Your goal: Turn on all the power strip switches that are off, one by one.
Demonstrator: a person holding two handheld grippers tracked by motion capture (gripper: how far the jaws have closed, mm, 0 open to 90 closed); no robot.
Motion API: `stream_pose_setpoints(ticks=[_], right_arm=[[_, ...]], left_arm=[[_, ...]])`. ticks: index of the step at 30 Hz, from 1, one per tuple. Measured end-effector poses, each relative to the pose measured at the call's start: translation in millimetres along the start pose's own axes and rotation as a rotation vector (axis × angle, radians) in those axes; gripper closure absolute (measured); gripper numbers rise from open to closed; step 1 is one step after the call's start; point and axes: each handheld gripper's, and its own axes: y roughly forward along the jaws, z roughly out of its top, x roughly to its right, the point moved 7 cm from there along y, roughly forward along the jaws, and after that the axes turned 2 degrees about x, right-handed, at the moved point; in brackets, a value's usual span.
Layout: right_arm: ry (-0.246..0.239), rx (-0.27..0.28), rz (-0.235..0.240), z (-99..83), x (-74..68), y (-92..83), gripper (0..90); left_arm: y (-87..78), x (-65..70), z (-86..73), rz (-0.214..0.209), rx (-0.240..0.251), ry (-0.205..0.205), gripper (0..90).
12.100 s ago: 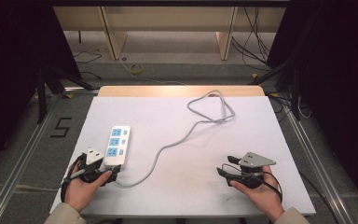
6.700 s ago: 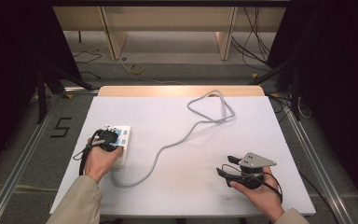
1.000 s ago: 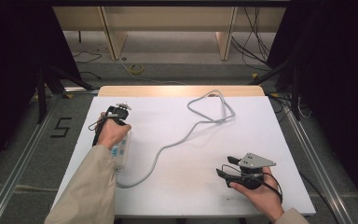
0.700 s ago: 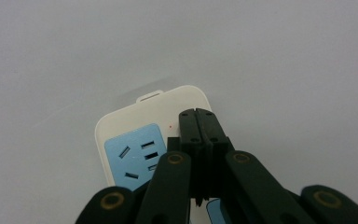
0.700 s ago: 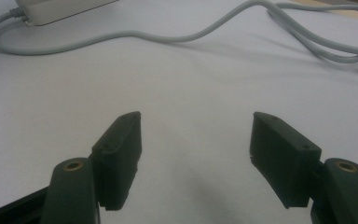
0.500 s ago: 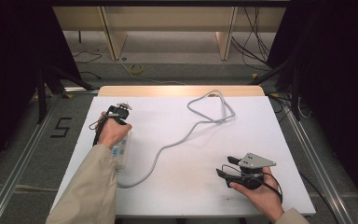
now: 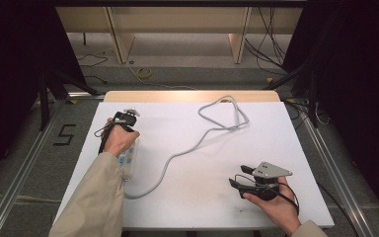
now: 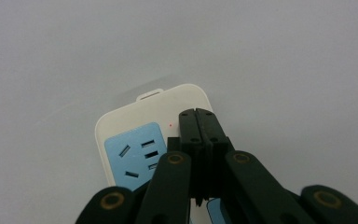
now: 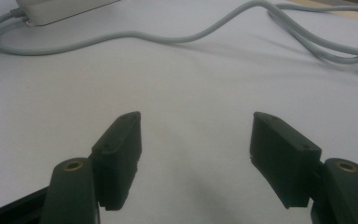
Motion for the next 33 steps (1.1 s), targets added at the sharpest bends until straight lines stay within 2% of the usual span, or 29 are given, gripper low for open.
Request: stream_pose_setpoints(ticks=[5, 6, 21, 33], right_arm=[[-0.001, 0.000, 0.001, 0.0, -0.2, 0.0, 34.9], [-0.001, 0.000, 0.001, 0.0, -0.2, 0.0, 34.9], [-0.005, -0.003, 0.002, 0.0, -0.5, 0.6, 34.9], [-0.003, -0.002, 0.000, -0.2, 0.3, 0.5, 34.9]], left_arm=[[1.1, 0.3, -0.7, 0.004, -0.007, 0.001, 89.9], [0.9, -1.5, -0.8, 0.020, -0.007, 0.011, 89.9], [1.2, 0.4, -0.6, 0.032, -0.002, 0.030, 89.9], [0.6, -1.1, -1.2, 0.019, 0.003, 0.040, 89.9]])
